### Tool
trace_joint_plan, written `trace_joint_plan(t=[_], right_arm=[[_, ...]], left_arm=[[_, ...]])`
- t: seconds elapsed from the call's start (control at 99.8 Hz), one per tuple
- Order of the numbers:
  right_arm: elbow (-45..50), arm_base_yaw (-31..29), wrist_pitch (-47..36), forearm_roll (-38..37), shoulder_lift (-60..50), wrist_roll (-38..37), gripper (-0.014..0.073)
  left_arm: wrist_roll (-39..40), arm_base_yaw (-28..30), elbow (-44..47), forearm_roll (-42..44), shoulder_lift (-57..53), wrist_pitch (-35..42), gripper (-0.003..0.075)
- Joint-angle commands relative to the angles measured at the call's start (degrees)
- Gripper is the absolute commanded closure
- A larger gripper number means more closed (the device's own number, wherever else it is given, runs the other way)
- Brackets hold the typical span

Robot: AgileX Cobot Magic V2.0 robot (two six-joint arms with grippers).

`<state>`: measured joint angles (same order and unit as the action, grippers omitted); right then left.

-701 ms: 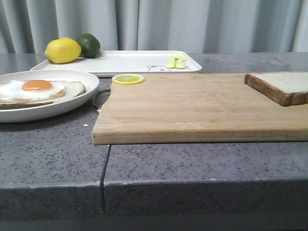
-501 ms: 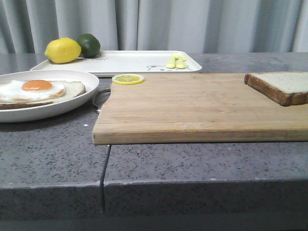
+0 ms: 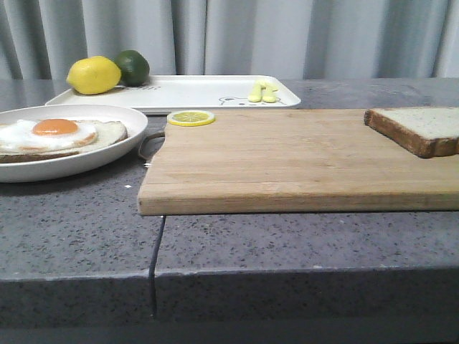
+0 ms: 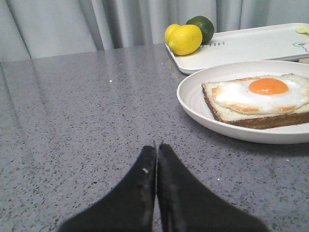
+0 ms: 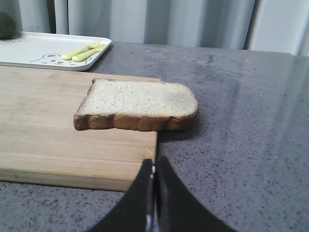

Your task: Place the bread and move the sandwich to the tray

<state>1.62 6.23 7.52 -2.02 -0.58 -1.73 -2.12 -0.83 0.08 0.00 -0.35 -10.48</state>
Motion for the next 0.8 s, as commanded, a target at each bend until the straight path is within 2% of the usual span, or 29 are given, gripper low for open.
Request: trace_joint_plan(t=[0.0,0.17,0.27,0.361,0.431,0.571,0.661,0.791], right_arm=[[-0.03,-0.32,-5.01,-0.8,-1.17,0.22,0.0661],[-0.08,-0.32,-7.11,-0.8,-1.17,0.22,0.0661],[-0.08,-0.32,-12.23,-0.8,-1.17,0.22,0.0661],[-0.46,-0.32,-14.29,-0.27,-1.17,0.22,0.0661],[-1.62,-0.32,-12.82,1.13,-1.12,0.22,0.0661],[-6.09,-0.32,-7.52,6.29,-0.89,0.22,0.0661],[-10.45,-0.32,-4.11,9.86,-0.05,0.22,0.0661],[-19.12,-0.32,4.59,10.3,3.75,0.27,0.0661]], left_arm=[[0.57,-0.44,0.87,0.0,-1.85,4.8,0.0739],[0.57,-0.44,0.87,0.0,-1.85,5.16,0.0739],[0.57,-0.44,0.76,0.0,-1.85,7.55,0.0739],[0.57,-0.44,-0.19,-5.95,-1.85,9.67,0.0739],[0.57,-0.44,-1.63,-10.6,-1.85,9.57,0.0739],[0.57,-0.44,-6.73,-14.63,-1.15,6.58,0.0739],[0.57,-0.44,-11.92,-15.92,1.19,1.33,0.0739],[0.57,-0.44,-20.54,-15.92,7.34,-7.97,0.0739]])
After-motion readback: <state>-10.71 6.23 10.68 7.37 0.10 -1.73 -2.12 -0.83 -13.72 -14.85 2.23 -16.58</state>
